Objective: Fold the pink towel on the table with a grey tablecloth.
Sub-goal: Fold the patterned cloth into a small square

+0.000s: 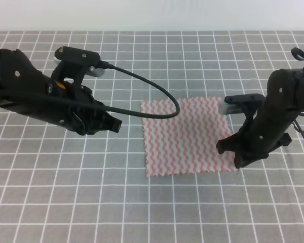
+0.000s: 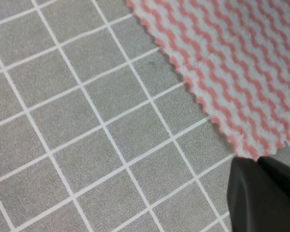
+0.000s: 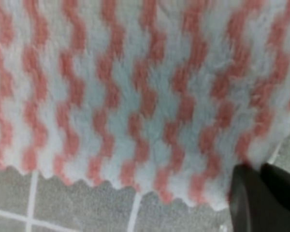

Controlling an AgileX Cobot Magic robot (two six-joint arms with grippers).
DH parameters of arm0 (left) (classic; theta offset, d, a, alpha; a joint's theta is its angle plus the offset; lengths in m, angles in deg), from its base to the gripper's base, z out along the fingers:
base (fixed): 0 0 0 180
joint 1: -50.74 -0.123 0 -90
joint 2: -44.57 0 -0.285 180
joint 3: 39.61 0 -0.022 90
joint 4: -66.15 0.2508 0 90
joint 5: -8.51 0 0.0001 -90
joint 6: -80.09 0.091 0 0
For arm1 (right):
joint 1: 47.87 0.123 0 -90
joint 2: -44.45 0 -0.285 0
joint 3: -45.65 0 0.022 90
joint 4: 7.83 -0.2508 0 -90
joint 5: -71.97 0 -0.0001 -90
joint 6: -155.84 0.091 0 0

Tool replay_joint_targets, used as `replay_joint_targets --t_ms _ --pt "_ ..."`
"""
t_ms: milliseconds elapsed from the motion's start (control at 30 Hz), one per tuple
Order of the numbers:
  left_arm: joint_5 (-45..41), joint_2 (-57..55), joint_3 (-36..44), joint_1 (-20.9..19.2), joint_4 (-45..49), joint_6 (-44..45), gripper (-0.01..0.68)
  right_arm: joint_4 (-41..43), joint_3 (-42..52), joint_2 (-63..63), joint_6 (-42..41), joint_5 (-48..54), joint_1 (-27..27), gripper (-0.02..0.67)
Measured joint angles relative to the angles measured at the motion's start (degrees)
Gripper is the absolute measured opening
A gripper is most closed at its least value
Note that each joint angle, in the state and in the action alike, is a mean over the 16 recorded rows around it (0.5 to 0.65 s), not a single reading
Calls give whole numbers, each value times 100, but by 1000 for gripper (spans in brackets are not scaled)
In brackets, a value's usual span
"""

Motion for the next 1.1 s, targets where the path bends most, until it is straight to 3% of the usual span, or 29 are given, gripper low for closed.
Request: replay_joint_targets --t_ms 200,333,667,833,1100 --pt "-45 0 0 5 163 291 9 -33 -174 -104 -82 26 0 -13" --pt "-126 0 0 62 272 705 57 -90 -342 -164 -172 50 0 -15" --pt "-264 -130 1 720 484 2064 366 -308 -665 -233 -367 -109 -3 -16" --pt "-225 -408 0 1169 640 2419 487 -388 -723 -249 -442 -283 -5 -16" --pt "40 -958 1 1580 939 2575 524 -435 -772 -273 -523 -550 -10 -16"
